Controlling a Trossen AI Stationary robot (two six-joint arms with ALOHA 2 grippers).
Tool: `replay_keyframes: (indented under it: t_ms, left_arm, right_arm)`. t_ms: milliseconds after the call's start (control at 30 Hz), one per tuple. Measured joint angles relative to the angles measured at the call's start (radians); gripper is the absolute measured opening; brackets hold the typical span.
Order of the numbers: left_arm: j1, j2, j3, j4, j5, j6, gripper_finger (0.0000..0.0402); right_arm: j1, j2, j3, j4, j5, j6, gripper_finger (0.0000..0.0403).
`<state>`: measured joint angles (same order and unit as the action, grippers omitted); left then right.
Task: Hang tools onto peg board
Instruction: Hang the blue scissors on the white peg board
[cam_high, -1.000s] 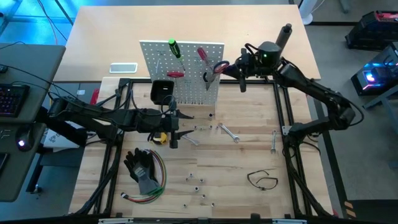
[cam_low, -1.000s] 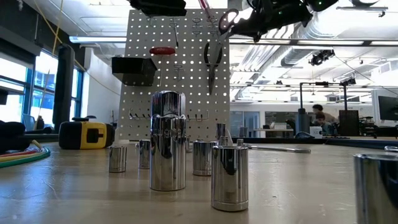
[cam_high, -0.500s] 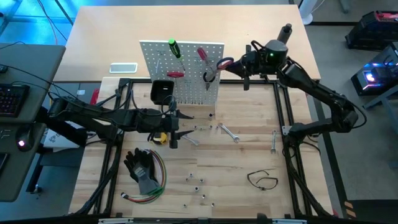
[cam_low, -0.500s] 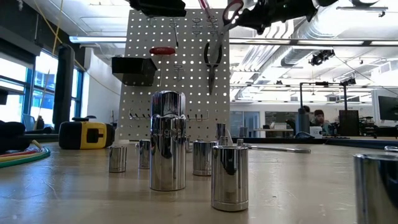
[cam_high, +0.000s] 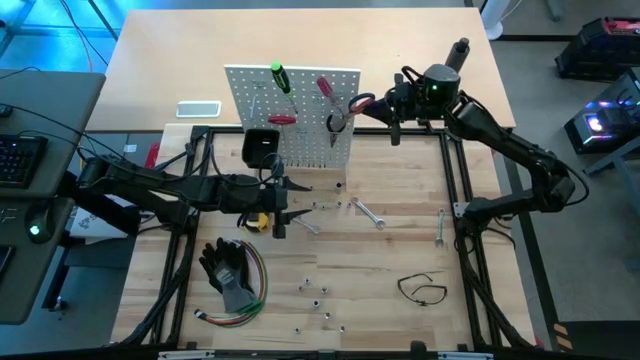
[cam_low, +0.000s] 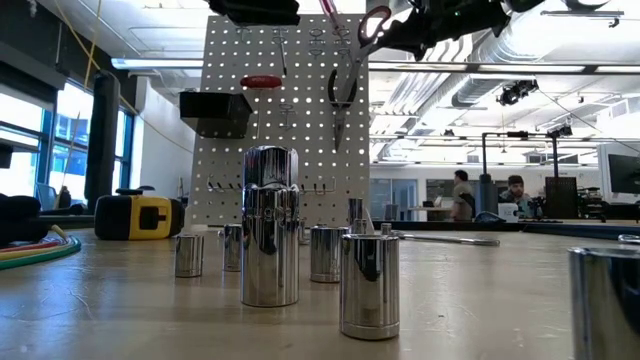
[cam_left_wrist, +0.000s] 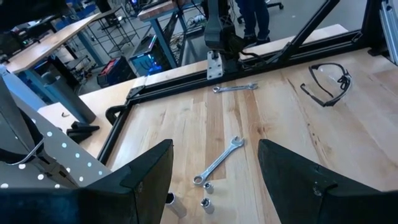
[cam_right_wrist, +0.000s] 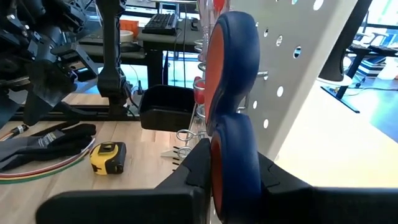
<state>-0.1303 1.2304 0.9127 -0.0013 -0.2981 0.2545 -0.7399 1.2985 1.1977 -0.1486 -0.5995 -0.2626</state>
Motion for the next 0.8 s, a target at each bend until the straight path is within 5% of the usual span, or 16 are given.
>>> replay_keyframes:
  t_ms: [800]
  left_arm:
    - [0.006, 0.0, 0.0, -0.002, 0.0, -0.01, 0.0229]
  right_arm:
    - [0.0, 0.022, -0.001, 0.019, -0.022, 0.022, 0.0032]
